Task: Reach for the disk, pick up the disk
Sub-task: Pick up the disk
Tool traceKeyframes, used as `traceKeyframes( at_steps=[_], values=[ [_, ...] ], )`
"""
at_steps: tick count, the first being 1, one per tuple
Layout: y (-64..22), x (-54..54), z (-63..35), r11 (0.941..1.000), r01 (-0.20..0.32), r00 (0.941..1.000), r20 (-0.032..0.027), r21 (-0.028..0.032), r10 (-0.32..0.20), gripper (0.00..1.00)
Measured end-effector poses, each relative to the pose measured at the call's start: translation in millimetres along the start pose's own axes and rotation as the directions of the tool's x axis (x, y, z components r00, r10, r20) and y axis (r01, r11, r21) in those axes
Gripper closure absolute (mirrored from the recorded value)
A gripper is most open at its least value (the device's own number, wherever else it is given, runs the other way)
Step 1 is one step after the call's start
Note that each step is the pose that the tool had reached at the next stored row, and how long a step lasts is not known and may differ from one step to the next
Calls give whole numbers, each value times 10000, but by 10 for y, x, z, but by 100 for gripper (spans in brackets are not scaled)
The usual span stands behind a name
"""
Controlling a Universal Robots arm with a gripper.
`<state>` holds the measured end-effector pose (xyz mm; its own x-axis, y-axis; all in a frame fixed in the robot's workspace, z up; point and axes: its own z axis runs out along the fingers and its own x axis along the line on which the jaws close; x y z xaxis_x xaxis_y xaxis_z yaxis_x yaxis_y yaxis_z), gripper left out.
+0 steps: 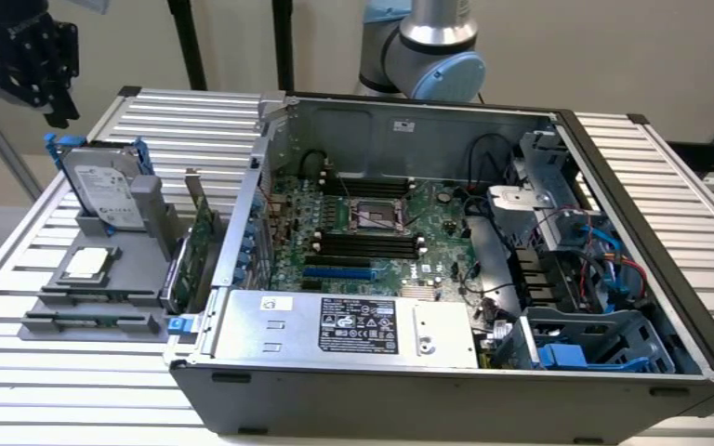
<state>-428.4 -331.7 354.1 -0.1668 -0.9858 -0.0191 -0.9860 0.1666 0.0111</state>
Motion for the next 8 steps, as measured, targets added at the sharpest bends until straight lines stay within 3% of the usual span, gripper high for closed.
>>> traceKeyframes(
  at_steps=[2,5,6,8],
  values=[
    [1,1,6,10000,0,10000,4,14,0,64],
    [3,2,52,10000,1,10000,6,36,-1,58],
    [3,3,70,10000,2,10000,7,37,-2,52],
    [4,4,106,10000,9,10000,6,37,-9,52]
  ],
)
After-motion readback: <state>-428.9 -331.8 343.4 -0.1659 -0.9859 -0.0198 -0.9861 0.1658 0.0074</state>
